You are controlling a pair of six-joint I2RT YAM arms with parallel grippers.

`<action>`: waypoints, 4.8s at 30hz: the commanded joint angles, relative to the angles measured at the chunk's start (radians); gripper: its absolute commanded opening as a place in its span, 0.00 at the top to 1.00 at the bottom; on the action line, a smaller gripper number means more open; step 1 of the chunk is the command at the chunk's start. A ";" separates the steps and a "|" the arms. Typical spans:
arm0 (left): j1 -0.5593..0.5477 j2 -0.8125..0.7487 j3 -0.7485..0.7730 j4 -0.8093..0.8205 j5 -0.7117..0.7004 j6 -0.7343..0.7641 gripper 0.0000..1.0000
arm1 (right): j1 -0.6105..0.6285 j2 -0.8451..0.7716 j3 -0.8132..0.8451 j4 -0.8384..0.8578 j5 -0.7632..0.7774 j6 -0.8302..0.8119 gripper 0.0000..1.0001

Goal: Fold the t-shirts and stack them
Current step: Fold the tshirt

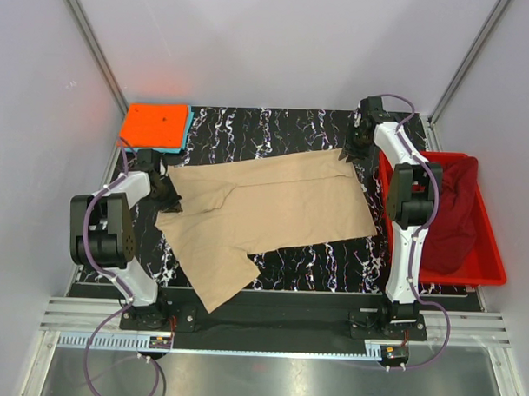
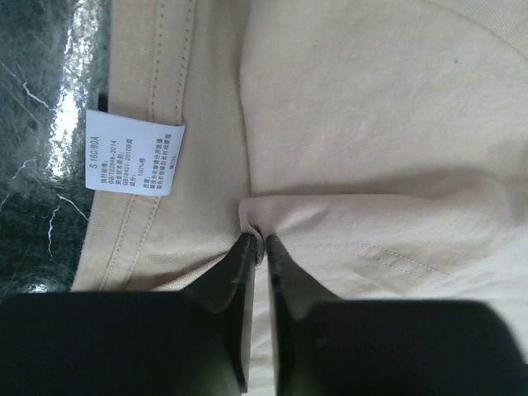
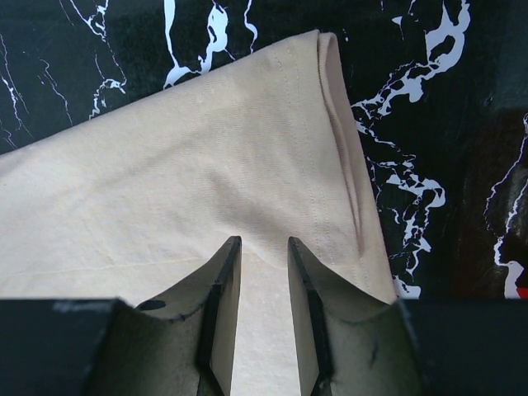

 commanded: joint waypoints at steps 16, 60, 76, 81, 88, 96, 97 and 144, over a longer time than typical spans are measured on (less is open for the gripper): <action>-0.001 -0.283 0.138 -0.170 0.009 -0.068 1.00 | 0.003 0.059 0.039 -0.048 0.075 0.000 0.65; -0.013 -0.427 0.004 -0.211 0.059 -0.110 1.00 | -0.043 -0.091 -0.228 0.137 0.170 0.264 0.59; -0.015 -0.427 0.007 -0.213 0.056 -0.104 1.00 | -0.050 -0.064 -0.212 0.149 0.089 0.279 0.78; -0.015 -0.429 0.013 -0.216 0.053 -0.102 1.00 | -0.050 -0.064 -0.195 0.137 0.098 0.262 0.93; -0.015 -0.424 0.046 -0.217 0.042 -0.096 1.00 | -0.050 -0.065 -0.178 0.142 0.104 0.209 1.00; -0.013 -0.383 0.185 -0.243 0.026 -0.096 1.00 | -0.050 -0.051 -0.059 0.173 0.092 0.120 1.00; -0.013 -0.373 0.213 -0.246 0.022 -0.098 1.00 | -0.049 -0.044 -0.044 0.172 0.087 0.120 1.00; -0.010 -0.419 -0.100 -0.191 0.021 -0.085 1.00 | -0.067 -0.133 -0.143 0.114 0.187 0.037 1.00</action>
